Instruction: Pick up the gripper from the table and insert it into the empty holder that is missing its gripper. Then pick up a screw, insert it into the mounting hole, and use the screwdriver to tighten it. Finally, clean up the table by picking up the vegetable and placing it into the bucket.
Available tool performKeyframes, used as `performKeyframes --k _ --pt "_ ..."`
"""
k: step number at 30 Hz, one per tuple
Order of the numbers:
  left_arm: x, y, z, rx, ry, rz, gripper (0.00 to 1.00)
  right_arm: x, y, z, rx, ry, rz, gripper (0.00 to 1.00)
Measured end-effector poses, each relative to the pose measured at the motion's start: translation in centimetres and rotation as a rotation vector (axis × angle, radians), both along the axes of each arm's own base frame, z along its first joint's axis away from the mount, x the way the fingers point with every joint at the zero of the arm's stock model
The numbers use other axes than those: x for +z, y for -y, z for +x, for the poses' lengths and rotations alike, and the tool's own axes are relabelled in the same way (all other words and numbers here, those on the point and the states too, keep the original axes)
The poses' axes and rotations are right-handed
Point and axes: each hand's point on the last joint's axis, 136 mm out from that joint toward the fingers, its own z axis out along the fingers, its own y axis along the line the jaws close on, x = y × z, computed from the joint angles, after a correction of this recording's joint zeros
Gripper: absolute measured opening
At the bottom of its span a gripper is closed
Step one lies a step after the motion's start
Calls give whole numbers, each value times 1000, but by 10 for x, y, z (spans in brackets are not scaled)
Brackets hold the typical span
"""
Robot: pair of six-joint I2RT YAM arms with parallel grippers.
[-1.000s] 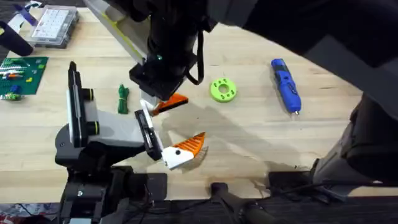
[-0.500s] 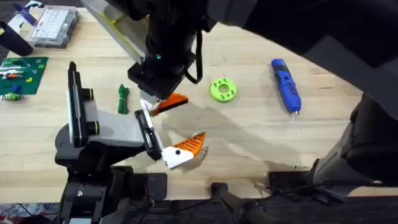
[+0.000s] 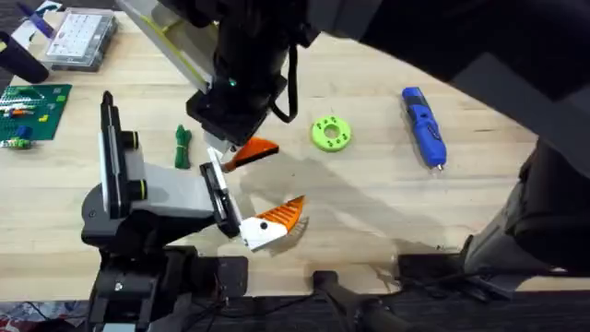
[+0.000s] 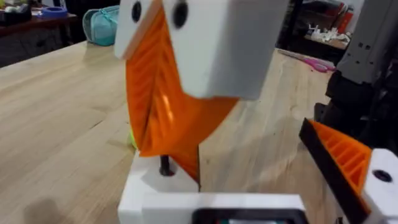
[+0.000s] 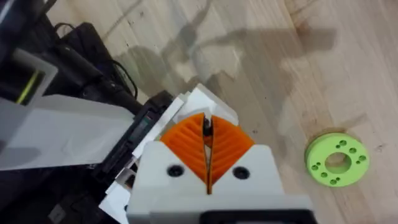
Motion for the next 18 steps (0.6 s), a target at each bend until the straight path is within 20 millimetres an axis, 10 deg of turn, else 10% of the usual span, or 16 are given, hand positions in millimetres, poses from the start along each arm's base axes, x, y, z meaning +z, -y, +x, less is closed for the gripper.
performKeyframes --k 18 --pt "0 0 0 0 0 0 986 -2 -1 -8 51 13 -17 7"
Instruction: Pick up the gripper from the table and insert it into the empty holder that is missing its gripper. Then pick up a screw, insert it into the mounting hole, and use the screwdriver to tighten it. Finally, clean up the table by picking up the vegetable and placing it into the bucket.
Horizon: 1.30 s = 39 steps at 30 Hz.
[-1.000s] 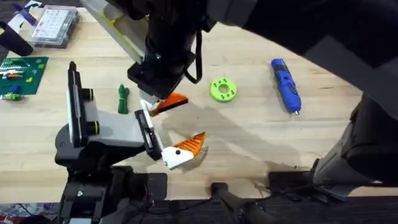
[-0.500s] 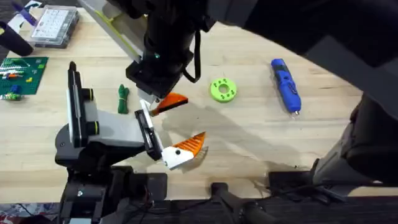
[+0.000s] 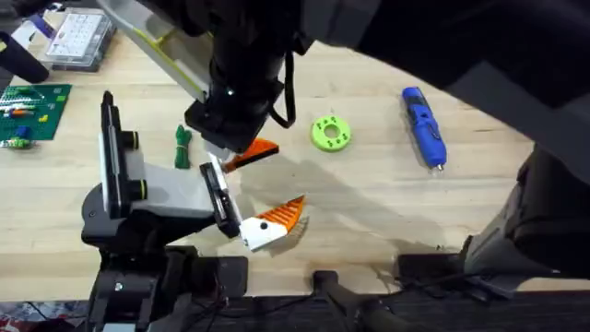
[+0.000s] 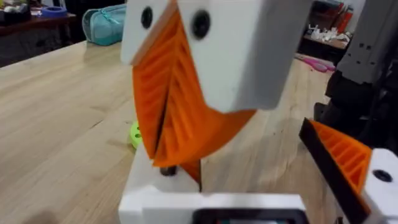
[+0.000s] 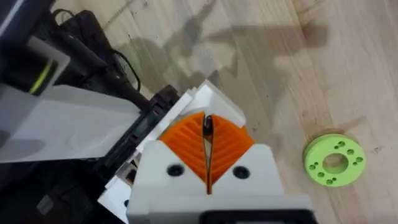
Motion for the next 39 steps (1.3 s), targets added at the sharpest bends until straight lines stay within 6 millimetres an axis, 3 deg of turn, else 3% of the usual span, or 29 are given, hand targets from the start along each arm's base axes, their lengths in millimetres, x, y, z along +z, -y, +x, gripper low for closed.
performKeyframes --k 39 --pt "0 0 0 -1 -12 -5 986 -11 -1 1 20 5 -32 7"
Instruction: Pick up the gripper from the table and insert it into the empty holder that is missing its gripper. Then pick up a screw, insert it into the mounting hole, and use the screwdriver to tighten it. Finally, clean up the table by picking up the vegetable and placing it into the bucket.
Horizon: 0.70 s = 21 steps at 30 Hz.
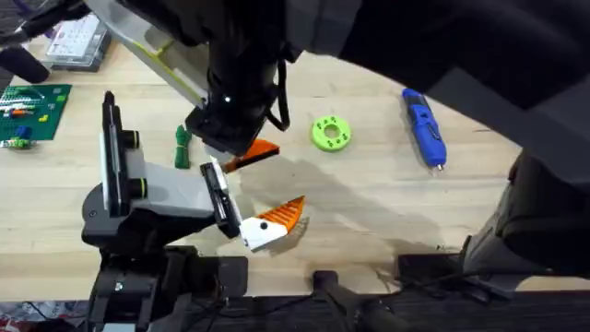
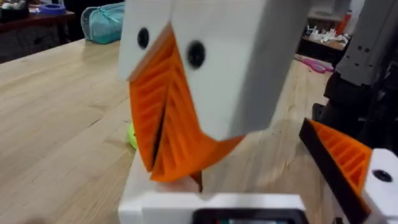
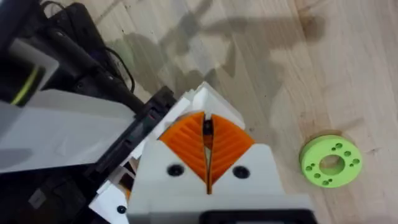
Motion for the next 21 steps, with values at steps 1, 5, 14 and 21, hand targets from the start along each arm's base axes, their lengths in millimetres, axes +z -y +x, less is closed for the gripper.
performKeyframes --k 1,5,14,21 --pt "0 0 0 0 -1 0 986 0 0 0 1 0 0 7" --pt "0 0 0 -2 -3 -1 986 0 0 0 3 0 -1 7" --pt "0 0 0 0 -9 -4 986 -1 2 0 8 6 -15 455" --pt "0 0 0 3 -9 -4 986 -2 15 12 -24 26 -51 996"
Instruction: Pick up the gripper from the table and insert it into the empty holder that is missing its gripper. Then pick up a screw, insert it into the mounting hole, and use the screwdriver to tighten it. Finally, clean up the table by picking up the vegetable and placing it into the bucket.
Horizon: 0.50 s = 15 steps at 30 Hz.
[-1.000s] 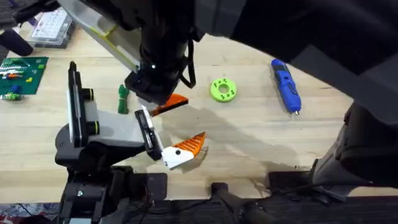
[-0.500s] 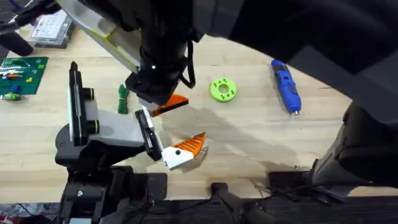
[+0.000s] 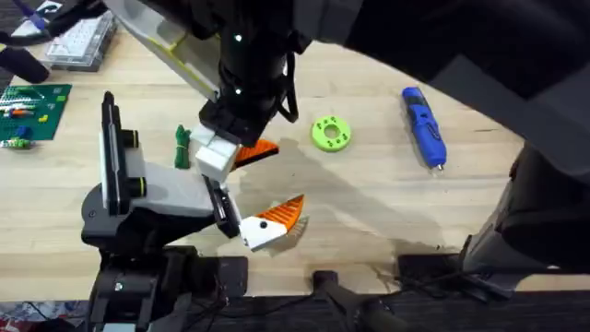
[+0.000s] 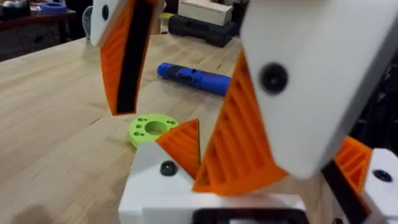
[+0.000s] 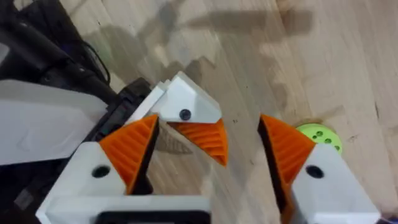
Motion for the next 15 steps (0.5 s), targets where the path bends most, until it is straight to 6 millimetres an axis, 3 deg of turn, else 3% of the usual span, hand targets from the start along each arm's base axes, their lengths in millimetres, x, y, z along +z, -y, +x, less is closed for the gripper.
performKeyframes --k 15 --pt "0 0 0 0 15 6 987 6 5 -8 10 -15 -7 997"
